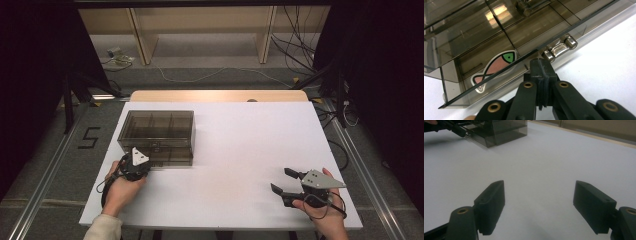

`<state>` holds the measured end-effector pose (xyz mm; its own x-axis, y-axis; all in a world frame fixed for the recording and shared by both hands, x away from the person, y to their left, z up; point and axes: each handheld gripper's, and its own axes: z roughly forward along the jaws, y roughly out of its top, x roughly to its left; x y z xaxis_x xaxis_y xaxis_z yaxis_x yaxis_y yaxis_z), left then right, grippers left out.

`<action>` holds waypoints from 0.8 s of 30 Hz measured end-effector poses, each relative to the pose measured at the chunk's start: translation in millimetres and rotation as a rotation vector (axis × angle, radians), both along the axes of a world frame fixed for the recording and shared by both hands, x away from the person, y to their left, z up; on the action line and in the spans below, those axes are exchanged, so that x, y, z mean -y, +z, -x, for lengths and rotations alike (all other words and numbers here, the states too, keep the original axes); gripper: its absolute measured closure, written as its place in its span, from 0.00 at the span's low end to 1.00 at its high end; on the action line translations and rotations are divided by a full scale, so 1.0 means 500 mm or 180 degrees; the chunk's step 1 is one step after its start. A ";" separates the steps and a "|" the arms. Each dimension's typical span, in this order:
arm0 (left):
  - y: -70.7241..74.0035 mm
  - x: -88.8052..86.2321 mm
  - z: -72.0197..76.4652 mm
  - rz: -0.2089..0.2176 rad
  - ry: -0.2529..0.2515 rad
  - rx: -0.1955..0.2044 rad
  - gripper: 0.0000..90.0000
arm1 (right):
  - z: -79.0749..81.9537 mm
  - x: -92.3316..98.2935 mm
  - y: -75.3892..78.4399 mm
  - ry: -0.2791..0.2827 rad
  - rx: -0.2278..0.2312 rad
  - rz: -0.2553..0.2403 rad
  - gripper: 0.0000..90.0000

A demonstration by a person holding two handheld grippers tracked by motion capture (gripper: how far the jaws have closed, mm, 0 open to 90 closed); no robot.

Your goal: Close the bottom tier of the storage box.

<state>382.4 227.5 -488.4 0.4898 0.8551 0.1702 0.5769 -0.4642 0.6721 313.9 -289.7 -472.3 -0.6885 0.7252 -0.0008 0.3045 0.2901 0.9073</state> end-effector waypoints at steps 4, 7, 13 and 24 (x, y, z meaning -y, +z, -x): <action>-0.002 0.000 -0.004 0.0004 0.0017 -0.0005 1.00 | 0.000 0.000 0.001 -0.0005 0.0001 0.0004 0.29; -0.003 0.000 -0.007 -0.0002 0.0025 -0.0010 1.00 | 0.000 0.000 0.000 0.0005 0.0003 0.0001 0.29; -0.004 0.000 -0.015 -0.0001 0.0032 -0.0008 1.00 | 0.000 0.000 0.000 -0.0003 0.0004 0.0003 0.29; -0.004 0.001 -0.023 -0.0008 0.0037 -0.0021 1.00 | 0.000 0.001 0.000 -0.0001 0.0003 0.0003 0.29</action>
<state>394.0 227.2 -490.6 0.4809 0.8603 0.1692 0.5866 -0.4591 0.6672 314.1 -289.9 -472.2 -0.6883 0.7254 -0.0020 0.3038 0.2908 0.9073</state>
